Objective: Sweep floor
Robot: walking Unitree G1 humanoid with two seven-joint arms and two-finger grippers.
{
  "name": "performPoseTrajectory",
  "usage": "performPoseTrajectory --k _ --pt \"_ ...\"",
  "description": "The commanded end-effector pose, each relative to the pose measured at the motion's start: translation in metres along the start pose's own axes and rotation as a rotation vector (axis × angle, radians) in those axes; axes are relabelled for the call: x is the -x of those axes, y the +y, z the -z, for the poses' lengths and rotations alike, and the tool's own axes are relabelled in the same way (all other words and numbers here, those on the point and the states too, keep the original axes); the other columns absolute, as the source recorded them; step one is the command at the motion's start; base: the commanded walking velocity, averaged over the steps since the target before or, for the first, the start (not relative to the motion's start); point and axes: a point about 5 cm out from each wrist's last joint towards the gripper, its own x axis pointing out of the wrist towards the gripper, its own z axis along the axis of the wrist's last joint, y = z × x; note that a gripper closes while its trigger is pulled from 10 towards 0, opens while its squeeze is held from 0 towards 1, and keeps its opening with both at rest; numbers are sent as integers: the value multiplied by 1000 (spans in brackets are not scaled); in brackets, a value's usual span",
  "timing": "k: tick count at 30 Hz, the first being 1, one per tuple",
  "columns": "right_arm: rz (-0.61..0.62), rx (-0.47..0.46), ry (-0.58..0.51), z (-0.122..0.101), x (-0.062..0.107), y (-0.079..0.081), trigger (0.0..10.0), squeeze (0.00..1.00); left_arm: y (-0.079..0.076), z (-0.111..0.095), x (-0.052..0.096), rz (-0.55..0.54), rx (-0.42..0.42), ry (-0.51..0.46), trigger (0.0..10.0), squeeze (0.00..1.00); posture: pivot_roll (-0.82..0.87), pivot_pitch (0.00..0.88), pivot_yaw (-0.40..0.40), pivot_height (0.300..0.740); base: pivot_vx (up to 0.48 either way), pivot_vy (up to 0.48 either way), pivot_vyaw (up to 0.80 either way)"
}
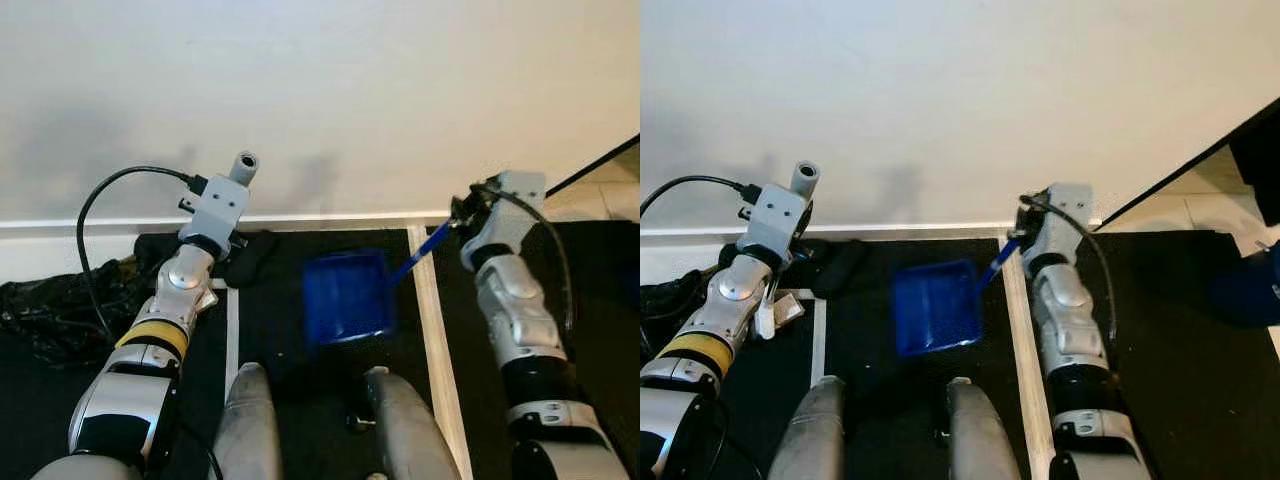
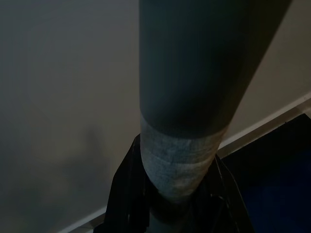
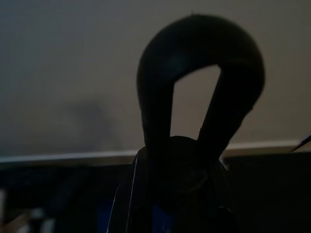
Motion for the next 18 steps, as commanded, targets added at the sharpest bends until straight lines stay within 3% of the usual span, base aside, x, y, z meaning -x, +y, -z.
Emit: performPoseTrajectory --k 1,4,18 --pt "21 -18 10 6 4 -5 10000 0 -3 9 5 22 -9 34 10000 0 14 251 -114 740 0 0 0" --pt "4 -51 0 5 4 2 10000 0 -2 8 5 22 -9 31 10000 0 17 252 -114 740 0 0 0" --pt "-39 -35 -47 8 5 15 10000 0 -1 8 5 16 -12 26 10000 0 15 255 -115 740 0 0 0"
